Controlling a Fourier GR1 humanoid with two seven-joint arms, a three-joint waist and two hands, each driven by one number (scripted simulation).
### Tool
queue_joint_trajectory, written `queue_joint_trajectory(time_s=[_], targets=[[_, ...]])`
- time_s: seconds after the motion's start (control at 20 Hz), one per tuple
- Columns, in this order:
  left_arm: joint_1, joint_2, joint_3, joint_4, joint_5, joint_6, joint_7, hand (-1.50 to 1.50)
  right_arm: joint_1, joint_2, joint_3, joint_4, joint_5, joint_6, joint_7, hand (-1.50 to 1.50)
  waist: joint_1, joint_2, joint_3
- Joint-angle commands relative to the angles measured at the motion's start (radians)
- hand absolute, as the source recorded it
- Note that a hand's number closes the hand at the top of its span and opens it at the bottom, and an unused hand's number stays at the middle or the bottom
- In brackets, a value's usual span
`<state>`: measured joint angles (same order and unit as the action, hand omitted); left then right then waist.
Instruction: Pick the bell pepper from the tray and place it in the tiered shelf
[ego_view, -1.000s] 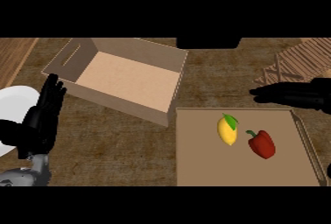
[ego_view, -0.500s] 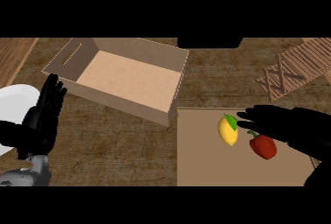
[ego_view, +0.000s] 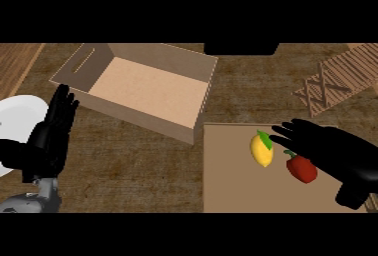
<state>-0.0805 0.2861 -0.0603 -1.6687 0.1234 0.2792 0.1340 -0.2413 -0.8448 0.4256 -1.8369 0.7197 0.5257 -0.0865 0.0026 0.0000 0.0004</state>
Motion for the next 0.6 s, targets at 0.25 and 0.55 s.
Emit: queue_joint_trajectory(time_s=[0.25, 0.55], targets=[[0.031, -0.049, 0.045, 0.085, -0.014, -0.058, -0.108, 0.00, -0.014, 0.116, -0.051, 0.163, 0.133, -0.025, -0.140, -1.50, 0.002, 0.001, -0.001], [0.031, -0.030, 0.055, -0.078, -0.049, -0.046, 0.057, 0.00, 0.038, 0.159, -0.048, 0.244, 0.272, -0.089, -0.207, -1.50, 0.001, -0.001, 0.000]])
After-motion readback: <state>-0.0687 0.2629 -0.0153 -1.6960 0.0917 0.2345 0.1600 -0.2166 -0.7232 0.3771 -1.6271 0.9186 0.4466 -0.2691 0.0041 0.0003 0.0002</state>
